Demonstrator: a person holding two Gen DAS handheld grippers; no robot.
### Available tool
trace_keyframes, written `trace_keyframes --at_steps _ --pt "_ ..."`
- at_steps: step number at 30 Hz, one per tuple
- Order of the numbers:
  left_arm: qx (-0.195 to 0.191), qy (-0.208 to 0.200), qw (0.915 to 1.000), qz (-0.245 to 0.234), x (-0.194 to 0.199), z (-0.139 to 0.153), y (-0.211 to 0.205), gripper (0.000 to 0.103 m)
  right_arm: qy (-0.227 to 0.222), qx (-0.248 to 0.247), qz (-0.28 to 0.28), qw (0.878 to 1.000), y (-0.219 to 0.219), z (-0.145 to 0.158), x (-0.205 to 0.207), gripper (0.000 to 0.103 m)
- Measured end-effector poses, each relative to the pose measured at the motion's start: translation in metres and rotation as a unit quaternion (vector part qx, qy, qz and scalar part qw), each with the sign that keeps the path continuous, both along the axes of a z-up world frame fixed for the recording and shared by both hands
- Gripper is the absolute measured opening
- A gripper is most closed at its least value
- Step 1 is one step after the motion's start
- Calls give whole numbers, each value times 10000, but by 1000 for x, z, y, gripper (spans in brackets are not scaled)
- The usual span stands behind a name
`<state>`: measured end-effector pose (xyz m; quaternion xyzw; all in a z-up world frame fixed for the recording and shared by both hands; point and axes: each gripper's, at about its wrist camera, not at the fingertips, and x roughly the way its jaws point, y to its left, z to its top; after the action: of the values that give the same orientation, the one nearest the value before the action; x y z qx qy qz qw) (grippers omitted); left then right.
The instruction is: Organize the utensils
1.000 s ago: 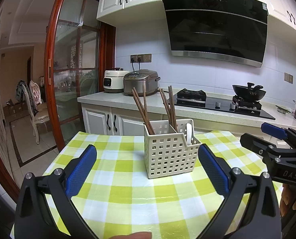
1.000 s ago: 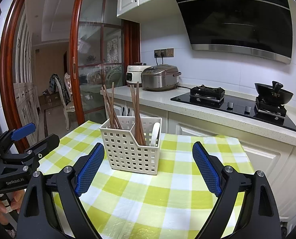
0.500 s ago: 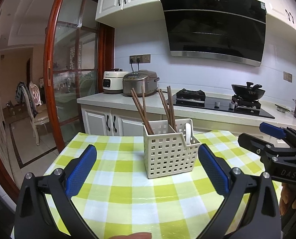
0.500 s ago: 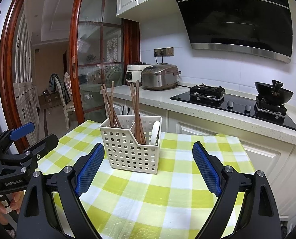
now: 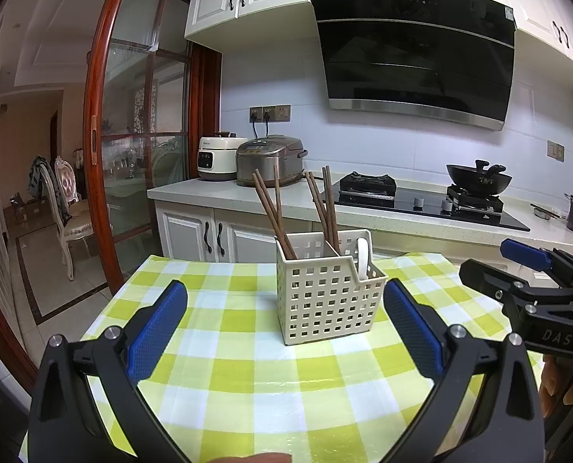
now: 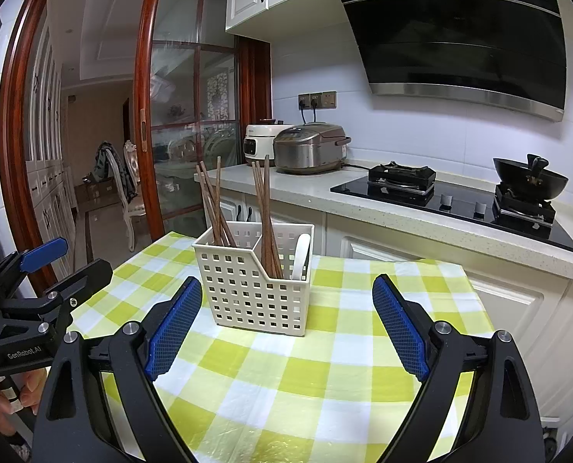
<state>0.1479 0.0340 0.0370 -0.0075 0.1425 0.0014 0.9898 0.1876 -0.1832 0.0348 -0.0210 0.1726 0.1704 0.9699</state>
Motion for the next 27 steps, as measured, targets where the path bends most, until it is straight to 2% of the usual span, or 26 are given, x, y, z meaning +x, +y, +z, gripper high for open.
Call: trace_keyframes --at_steps 27 --pt "-20 -43 9999 -128 -1 0 -7 98 7 41 50 10000 1 0 -3 84"
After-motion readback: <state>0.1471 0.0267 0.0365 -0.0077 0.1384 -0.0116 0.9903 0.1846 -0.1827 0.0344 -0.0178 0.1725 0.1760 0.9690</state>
